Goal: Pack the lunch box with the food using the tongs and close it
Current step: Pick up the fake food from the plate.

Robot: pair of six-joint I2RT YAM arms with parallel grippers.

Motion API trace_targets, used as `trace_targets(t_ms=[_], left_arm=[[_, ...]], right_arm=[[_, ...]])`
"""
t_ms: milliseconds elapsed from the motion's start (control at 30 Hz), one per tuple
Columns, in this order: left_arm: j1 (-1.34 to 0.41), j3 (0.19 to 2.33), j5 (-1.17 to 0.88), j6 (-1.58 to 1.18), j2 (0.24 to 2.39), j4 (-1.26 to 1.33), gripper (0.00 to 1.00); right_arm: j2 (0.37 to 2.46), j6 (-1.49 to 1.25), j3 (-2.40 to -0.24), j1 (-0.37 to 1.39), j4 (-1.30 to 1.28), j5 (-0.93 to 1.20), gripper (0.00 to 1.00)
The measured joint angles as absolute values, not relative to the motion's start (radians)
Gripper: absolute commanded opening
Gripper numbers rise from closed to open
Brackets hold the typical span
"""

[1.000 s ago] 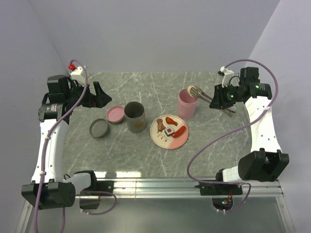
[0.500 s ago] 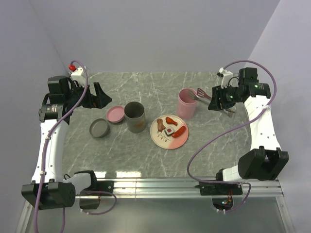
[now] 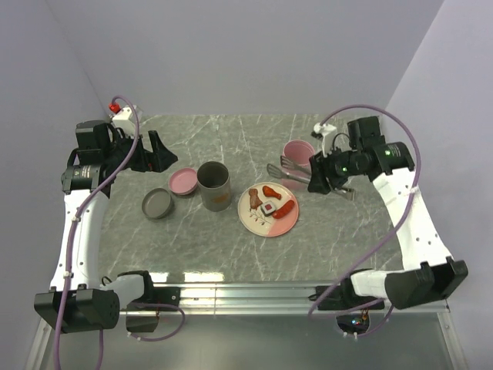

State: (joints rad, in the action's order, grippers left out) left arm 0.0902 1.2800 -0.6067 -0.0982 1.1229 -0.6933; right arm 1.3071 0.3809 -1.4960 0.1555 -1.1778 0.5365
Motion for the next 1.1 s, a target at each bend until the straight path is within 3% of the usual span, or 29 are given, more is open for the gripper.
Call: trace_targets(t_ms=[433,1100], left_arm=[[0.090,1.280,-0.605,-0.115,1.123,-0.693,0.99],[0.090,1.277,-0.596,-0.123,1.118,-0.693,0.99]], right_arm=[[1.215,0.325,-1.190,0.309,-1.164,0.439,0.56],[1.327,0.271,-1.155,0.401,-1.034,0.313,0.63]])
